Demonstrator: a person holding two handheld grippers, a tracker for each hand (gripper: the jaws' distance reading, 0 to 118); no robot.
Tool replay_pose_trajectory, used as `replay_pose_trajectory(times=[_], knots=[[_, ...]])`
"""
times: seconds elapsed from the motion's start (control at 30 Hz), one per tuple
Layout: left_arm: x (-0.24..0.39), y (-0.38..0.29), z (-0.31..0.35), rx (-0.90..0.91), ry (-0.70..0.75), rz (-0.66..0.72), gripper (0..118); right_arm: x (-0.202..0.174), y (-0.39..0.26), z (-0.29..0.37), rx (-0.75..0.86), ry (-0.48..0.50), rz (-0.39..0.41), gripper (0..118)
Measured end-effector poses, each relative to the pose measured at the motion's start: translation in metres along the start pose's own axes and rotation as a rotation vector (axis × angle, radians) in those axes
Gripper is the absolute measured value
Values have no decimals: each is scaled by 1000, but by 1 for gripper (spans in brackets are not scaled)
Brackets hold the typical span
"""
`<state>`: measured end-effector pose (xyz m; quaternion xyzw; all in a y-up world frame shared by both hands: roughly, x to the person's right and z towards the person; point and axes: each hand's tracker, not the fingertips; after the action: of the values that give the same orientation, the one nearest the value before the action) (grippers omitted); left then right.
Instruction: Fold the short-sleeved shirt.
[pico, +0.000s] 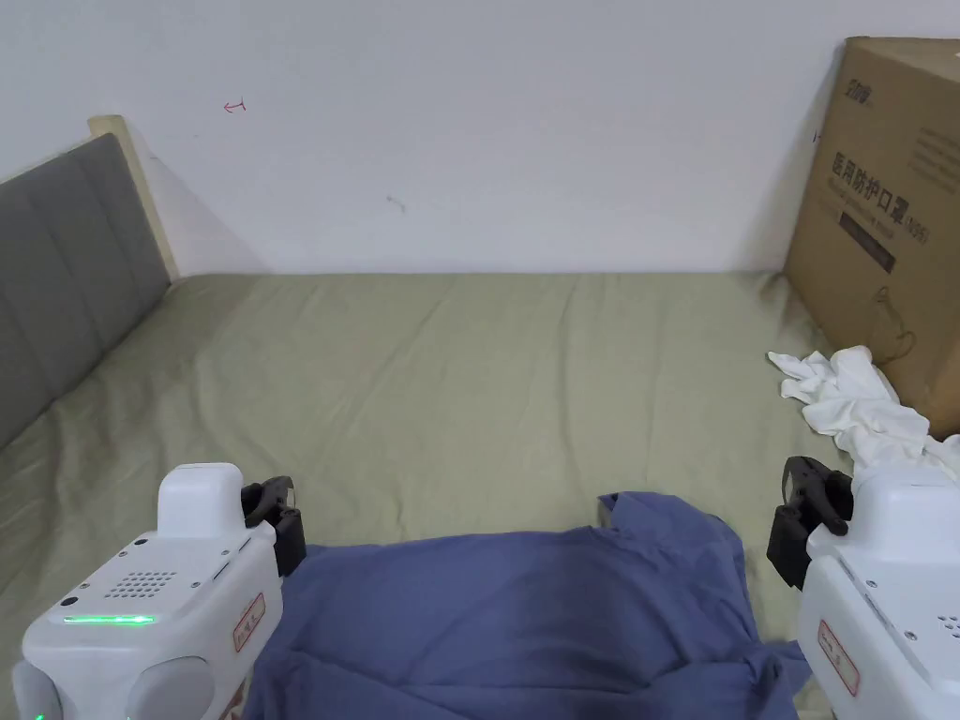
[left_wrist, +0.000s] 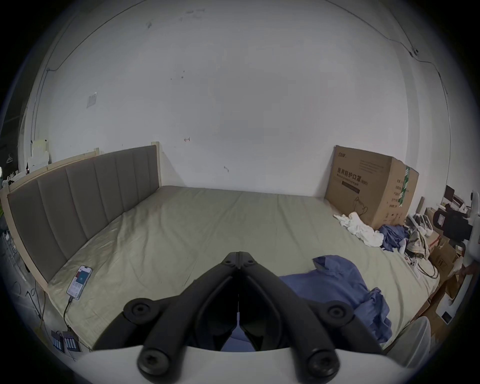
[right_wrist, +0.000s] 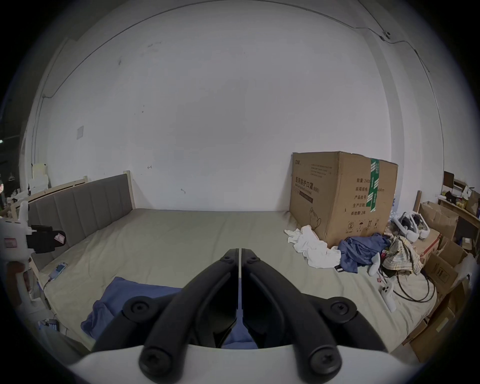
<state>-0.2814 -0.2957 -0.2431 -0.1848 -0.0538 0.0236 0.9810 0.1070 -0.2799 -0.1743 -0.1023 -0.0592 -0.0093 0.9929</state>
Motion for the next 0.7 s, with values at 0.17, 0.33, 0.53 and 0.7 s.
replay_pose_trajectory(times=[0.17, 0.33, 0.53, 0.7], knots=[[-14, -2, -48, -121, 9, -2, 3, 1, -7, -24, -40, 2, -7, 4], [-33, -8, -115, -273, 12, 29, 3, 5, -17, -53, -92, 2, -10, 4], [-62, -27, -213, -519, 35, 107, 89, 11, -31, -87, -168, -13, -8, 4], [-68, -54, -267, -604, 126, 60, 95, 14, -45, -108, -222, -28, -13, 4]])
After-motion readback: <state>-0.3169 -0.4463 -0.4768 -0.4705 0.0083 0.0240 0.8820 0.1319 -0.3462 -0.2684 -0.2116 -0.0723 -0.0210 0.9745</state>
